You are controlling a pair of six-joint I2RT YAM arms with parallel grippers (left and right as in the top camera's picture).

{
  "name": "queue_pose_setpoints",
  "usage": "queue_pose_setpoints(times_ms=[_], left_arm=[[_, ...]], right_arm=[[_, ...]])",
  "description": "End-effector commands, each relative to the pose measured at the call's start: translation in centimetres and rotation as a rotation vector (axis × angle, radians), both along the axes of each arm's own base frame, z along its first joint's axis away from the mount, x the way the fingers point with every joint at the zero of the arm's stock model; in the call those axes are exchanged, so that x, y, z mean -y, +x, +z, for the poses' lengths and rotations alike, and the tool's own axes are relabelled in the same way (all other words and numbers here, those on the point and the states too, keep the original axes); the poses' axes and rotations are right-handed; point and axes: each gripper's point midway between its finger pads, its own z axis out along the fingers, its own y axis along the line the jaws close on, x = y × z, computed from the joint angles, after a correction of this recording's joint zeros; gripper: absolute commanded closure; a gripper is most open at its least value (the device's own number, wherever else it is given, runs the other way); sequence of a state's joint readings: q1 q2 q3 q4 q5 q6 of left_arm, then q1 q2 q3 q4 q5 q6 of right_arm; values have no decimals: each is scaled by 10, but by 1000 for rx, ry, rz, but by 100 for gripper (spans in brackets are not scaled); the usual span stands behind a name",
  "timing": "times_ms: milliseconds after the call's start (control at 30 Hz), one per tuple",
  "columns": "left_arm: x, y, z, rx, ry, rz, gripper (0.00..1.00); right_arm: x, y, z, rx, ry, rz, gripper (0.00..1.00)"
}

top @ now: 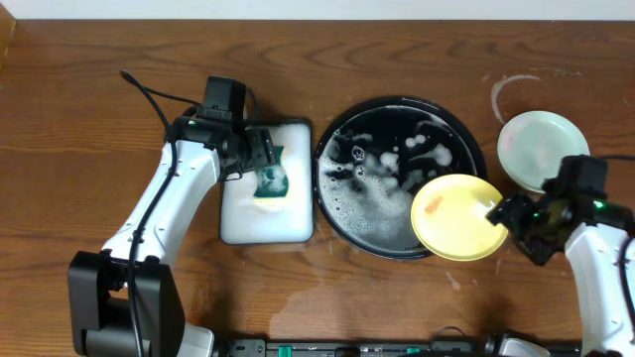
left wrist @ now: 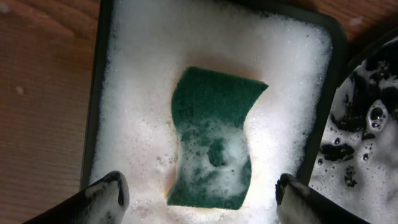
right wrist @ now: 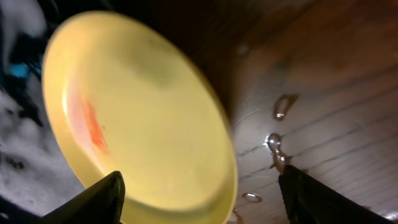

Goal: Clean dirty plates on tray and stack at the side
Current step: 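Move the right gripper left to the yellow plate rim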

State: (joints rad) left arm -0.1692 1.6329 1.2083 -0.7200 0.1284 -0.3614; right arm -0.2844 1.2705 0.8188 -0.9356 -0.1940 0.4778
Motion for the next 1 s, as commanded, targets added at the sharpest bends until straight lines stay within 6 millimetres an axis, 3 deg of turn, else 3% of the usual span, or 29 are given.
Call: queue_pose_setpoints(times_ms=[0, 300, 433, 633, 967], left_arm=[[-1, -2, -7, -15, 10, -7, 21], [-1, -2, -7, -16, 11, -8, 21], [-1, -2, -7, -16, 11, -8, 21], [-1, -2, -7, -16, 11, -8, 21], [-1, -2, -7, -15, 10, -7, 21]], right_arm=[[-14, 5, -13, -26, 24, 31, 21], [-33, 10, -49, -138, 45, 67, 27], [-39, 12, -55, -150, 44, 95, 48], [-36, 18, -45, -146, 28, 93, 98], [-41, 41, -19, -79, 10, 171, 99]])
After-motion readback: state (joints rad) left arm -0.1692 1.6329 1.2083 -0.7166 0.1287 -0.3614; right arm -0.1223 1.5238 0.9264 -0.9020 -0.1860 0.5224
